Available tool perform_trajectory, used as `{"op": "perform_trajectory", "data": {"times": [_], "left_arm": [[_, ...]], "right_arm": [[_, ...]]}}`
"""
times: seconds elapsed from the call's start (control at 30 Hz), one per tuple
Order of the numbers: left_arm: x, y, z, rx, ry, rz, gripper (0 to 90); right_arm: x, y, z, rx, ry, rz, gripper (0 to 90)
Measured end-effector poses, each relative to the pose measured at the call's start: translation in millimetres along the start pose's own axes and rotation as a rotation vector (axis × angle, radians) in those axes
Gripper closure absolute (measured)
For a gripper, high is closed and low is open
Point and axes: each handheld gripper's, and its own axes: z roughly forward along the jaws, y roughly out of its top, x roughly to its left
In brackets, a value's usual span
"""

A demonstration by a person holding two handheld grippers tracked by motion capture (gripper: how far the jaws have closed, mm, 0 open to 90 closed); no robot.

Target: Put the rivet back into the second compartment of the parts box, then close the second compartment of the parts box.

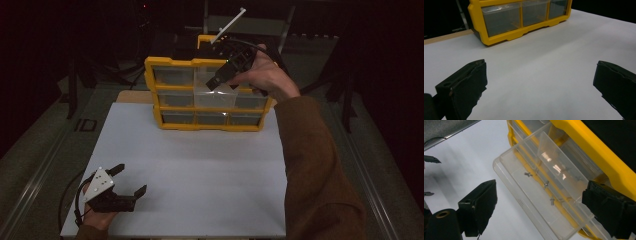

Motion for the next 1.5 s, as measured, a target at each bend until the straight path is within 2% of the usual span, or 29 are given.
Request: {"op": "perform_trajectory", "data": {"times": [0.63,1.5], "left_arm": [[0.4,-0.2,0.4,0.002,0.000,0.001,0.0],[0.0,0.2,0.0,-0.001,0.000,0.003,0.0]], "right_arm": [[-11.2,-16.0,-6.4,0.020,-0.025,0.013,11.0],[-14.5,-37.5,-13.2,0.035,-0.033,-0.003,11.3]]}}
